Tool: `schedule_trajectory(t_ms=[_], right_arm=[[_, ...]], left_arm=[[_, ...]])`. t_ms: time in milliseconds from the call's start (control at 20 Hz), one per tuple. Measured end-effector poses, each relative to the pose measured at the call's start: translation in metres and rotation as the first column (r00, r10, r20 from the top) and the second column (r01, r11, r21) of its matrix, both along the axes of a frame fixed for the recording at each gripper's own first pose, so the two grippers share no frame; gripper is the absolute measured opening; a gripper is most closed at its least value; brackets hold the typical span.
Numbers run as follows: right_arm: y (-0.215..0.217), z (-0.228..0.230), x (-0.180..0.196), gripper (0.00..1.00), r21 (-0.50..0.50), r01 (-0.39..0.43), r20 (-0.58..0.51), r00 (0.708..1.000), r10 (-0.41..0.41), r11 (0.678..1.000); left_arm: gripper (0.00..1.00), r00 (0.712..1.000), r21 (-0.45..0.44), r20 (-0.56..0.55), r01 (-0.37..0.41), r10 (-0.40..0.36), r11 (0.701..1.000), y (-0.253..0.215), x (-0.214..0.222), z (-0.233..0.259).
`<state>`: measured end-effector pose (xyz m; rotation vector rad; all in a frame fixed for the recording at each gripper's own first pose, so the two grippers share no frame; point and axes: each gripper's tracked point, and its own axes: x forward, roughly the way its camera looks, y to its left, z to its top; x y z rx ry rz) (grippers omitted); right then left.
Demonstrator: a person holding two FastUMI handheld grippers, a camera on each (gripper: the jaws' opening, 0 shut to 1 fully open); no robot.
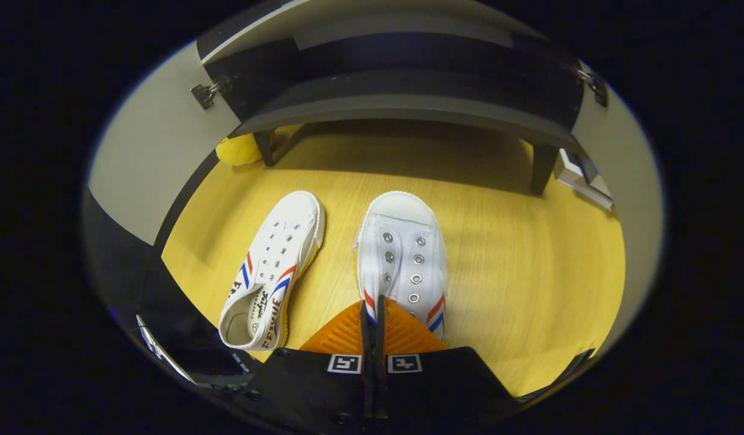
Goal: Grab one shoe with the right hand and put it into the shoe cabinet, grab the other shoe with the left hand and put it into the shoe cabinet; then close the right door with the right hand and the left door with the left hand.
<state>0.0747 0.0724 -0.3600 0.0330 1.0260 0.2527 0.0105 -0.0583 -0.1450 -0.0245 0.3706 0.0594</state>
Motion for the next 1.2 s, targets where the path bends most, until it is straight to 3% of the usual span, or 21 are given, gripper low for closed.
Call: schedule_trajectory(t_ms=[350,600,850,1200], right_arm=[[-0.02,0.053,-0.029,0.02,0.035,0.147,0.105,0.983,-0.15,0.989],[-0.011,0.136,-0.022,0.01,0.118,0.19,0.283,0.934,-0.217,0.975],[0.001,0.231,0.0,0.01,0.206,0.185,0.462,0.847,-0.263,0.961],[-0.002,0.333,0.072,0.01,0.254,0.155,0.625,0.727,-0.285,0.955]], left_arm=[[0.94,0.993,0.011,0.04,0.111,-0.111,0.994,0.03,-0.004,-0.008],[0.98,0.977,-0.015,0.049,0.208,-0.207,0.978,0.031,-0.005,-0.016],[0.98,0.951,0.014,0.054,0.304,-0.304,0.953,0.027,-0.002,-0.019],[0.96,0.945,0.036,0.086,0.313,-0.315,0.949,0.025,0.001,-0.007]])
